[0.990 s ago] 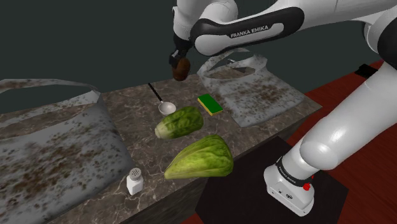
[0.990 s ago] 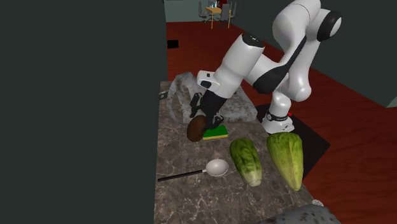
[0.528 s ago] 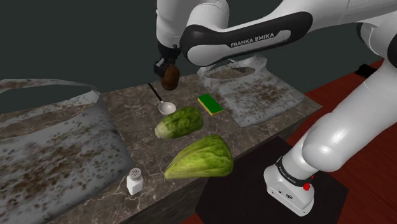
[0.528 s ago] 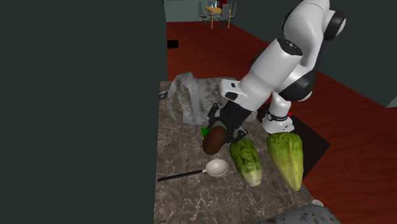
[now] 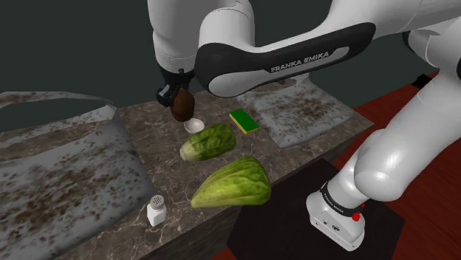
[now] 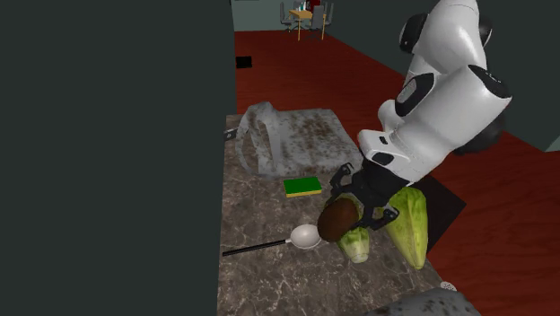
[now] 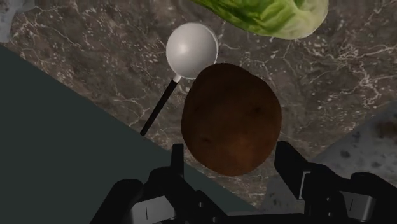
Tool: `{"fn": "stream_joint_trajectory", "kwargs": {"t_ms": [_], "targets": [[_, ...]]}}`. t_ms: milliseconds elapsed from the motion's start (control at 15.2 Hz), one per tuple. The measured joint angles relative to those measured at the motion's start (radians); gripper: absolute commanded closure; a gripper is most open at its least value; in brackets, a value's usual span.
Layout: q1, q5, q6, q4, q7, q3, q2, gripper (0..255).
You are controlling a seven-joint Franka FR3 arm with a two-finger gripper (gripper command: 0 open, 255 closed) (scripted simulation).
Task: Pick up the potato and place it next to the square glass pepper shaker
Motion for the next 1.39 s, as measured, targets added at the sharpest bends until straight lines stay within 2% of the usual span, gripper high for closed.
{"fn": "stream_joint_trajectory", "kwargs": {"t_ms": [396,528,1386], "targets": [[0.091,-0.068,-0.109,0.112,0.148,0.071,0.096,255],[0.137,-0.101,-0.152,0.161,0.208,0.094,0.145,255],[0.156,-0.18,-0.046,0.074,0.316,0.082,0.213,255]]}}
